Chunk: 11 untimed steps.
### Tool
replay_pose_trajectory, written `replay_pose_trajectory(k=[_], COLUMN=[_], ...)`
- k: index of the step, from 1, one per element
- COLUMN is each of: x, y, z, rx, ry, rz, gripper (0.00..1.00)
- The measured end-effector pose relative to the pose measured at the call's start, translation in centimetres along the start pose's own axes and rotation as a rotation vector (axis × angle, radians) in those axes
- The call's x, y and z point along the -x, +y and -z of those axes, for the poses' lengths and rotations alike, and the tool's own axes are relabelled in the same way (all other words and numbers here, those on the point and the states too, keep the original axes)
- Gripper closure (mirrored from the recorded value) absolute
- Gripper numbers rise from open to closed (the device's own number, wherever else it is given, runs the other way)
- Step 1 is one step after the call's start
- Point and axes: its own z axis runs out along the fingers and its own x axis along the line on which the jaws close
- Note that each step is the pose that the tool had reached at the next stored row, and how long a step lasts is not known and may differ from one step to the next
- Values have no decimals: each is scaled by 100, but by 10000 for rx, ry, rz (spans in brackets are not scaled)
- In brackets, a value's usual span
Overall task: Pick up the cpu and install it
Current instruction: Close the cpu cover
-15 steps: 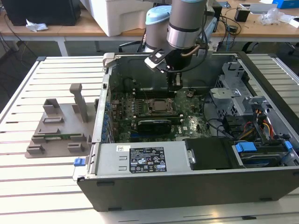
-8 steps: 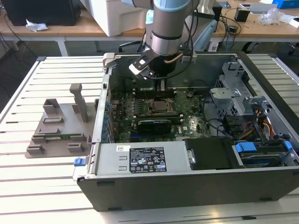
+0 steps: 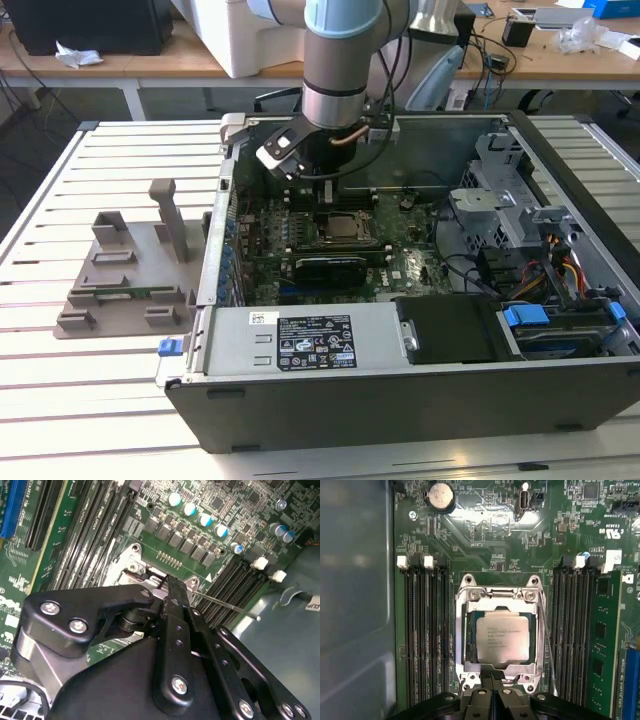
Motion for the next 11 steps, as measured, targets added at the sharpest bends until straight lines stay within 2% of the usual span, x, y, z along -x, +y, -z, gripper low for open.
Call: replay_pose_trajectory(k=[6,7,9,11], x=[0,1,4,8], y=[2,7,58,93], z=[-23,-22,-19,-17], rx=[0,1,1,2], ry=[14,34,124,161], rz=[14,22,48,60], gripper=[89,89,89,89])
